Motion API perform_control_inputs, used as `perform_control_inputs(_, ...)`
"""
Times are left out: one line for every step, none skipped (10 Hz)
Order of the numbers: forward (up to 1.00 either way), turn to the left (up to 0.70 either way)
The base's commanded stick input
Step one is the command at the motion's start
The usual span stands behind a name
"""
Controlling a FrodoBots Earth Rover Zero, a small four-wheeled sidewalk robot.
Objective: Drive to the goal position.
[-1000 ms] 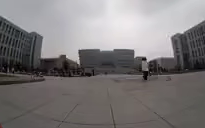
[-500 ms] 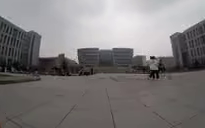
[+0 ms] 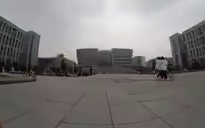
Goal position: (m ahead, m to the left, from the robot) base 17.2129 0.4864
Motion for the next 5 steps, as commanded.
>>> perform_control_inputs(0.7,-0.01)
perform_control_inputs(0.7,-0.01)
perform_control_inputs(0.7,-0.01)
perform_control_inputs(0.7,-0.01)
perform_control_inputs(0.7,-0.01)
